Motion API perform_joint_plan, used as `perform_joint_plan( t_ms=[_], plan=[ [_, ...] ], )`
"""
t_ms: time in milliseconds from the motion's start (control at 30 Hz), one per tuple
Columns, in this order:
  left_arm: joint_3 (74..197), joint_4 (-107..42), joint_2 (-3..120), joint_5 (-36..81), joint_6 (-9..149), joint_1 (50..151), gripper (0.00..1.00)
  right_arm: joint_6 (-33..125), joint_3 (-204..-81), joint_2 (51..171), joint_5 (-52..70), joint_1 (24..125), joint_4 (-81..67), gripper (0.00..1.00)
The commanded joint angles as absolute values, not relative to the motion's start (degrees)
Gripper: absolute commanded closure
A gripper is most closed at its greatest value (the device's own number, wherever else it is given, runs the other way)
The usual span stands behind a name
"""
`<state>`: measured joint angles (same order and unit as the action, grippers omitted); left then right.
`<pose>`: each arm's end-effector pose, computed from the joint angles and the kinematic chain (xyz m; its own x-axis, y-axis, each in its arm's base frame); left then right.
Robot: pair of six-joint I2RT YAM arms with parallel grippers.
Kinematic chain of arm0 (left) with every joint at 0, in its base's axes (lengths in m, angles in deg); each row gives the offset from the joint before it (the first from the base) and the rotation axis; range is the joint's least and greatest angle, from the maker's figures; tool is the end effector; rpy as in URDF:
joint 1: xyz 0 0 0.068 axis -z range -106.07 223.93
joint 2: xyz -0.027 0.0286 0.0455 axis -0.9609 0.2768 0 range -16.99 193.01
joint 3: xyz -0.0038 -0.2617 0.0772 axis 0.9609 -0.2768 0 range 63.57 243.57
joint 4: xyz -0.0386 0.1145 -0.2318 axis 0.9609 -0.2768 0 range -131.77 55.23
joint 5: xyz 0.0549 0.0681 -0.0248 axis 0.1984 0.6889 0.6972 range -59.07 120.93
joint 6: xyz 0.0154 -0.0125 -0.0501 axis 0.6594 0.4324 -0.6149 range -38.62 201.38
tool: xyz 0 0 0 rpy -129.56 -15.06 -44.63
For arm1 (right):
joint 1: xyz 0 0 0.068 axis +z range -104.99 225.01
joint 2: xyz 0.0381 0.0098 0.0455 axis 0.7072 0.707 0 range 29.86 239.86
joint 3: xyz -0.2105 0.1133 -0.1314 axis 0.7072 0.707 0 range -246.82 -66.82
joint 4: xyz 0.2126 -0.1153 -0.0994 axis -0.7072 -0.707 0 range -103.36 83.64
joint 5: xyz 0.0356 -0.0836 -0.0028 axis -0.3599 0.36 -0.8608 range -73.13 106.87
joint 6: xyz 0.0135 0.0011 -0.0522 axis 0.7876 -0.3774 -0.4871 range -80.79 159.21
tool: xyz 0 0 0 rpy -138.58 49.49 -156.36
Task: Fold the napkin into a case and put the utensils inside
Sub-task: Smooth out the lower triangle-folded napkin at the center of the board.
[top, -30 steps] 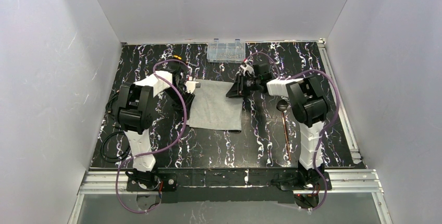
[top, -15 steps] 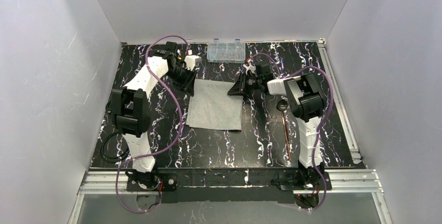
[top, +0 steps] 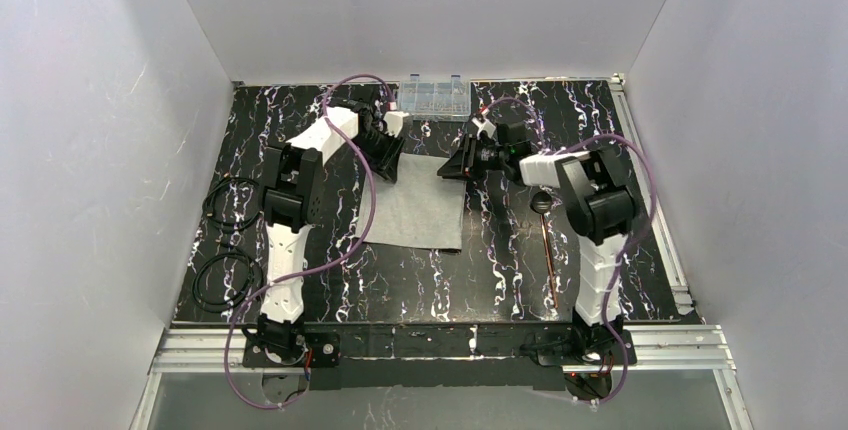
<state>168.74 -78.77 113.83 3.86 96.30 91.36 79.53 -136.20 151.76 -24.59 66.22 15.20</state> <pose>0.4495 -0.1581 0.1623 -0.7569 0.4778 -0.4458 0.6338 0.7029 -0.3228 0.4041 0.1821 0.1279 -0.8836 0.1772 -0.4335 -0.3000 0.4965 0.8145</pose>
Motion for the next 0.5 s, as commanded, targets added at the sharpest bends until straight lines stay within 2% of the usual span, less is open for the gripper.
perform_joint_plan(
  t_ms=[0, 67, 233, 467],
  plan=[
    [170.7, -80.0, 113.8, 10.1, 95.2, 91.0, 0.68, 80.0, -129.8, 139.2, -26.6, 67.6, 18.5, 0.57],
    [169.3, -78.9, 112.7, 9.1, 94.3, 91.0, 0.68, 80.6, -123.9, 135.4, -26.7, 68.5, 19.4, 0.55],
    [168.2, -78.2, 110.3, 8.1, 93.9, 90.9, 0.65, 81.9, -109.8, 129.0, -26.2, 70.1, 22.2, 0.56],
    [166.7, -78.7, 107.8, 8.2, 95.8, 91.0, 0.64, 82.9, -103.6, 133.4, -27.1, 70.0, 28.4, 0.61]
  ],
)
